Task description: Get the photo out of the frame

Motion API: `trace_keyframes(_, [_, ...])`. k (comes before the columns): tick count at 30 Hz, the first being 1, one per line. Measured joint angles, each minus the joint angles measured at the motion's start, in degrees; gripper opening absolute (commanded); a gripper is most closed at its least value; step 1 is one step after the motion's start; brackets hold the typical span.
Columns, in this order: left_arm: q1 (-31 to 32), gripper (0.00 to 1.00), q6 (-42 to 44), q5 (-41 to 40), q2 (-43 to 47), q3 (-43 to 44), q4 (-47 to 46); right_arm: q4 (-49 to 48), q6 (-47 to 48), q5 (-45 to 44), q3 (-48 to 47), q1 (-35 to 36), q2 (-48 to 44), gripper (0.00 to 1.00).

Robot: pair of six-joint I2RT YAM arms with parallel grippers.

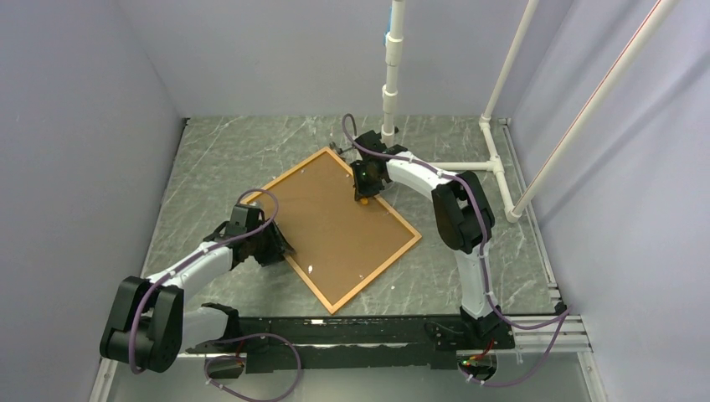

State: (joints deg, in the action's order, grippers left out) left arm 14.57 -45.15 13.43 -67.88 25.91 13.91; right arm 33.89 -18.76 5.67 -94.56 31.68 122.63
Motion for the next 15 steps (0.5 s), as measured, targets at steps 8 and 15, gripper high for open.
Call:
trace_keyframes(8, [0.0,0.46,0.0,0.2,0.0,-0.4,-0.8,0.1,-0.2,0.0,-2.5,-0.4,2.0,0.0])
trace_keyframes(15, [-0.1,0.46,0.1,0.8,-0.3,-0.6,-1.7,-1.1,2.6,2.5,-3.9,-0.9,3.4,0.0])
